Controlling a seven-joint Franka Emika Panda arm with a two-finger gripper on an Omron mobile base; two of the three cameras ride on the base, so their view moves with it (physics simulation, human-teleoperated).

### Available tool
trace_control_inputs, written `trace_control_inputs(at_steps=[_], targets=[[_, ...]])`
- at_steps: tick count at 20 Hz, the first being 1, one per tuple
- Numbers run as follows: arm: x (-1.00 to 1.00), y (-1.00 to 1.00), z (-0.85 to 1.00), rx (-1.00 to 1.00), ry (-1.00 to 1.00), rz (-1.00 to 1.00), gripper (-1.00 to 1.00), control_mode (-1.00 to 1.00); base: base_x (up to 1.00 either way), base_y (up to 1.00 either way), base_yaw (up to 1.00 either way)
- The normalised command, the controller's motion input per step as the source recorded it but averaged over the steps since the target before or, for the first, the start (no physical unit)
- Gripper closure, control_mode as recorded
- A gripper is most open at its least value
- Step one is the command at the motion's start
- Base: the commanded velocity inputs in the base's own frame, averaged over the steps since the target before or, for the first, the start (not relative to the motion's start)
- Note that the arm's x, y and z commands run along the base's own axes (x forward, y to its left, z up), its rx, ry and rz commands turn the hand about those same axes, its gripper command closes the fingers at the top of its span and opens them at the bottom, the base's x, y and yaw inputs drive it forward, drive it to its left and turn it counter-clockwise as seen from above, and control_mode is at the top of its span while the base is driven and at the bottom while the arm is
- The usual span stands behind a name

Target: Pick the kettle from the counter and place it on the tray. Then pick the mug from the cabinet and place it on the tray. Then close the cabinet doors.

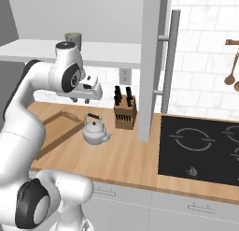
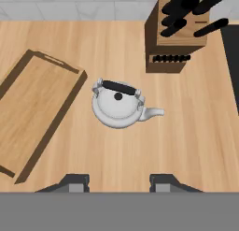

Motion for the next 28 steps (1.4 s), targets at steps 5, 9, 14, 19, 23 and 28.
trace_control_inputs(at_steps=[5, 9, 14, 19, 23, 28], targets=[[0.00, 0.00, -0.29, 0.00, 0.00, 0.00, -1.00, -1.00, 0.00, 0.00, 0.00], [0.00, 0.00, -0.59, 0.00, 0.00, 0.00, -1.00, -1.00, 0.00, 0.00, 0.00], [0.00, 0.00, -0.31, 0.00, 0.00, 0.00, -1.00, -1.00, 0.00, 0.00, 0.00], [0.00, 0.01, -0.06, 0.00, 0.00, 0.00, -1.00, -1.00, 0.00, 0.00, 0.00], [0.00, 0.12, -0.19, 0.00, -0.02, -0.11, -1.00, -1.00, 0.00, 0.00, 0.00], [0.05, 0.07, -0.08, 0.00, -0.02, -0.27, -1.00, -1.00, 0.00, 0.00, 0.00]])
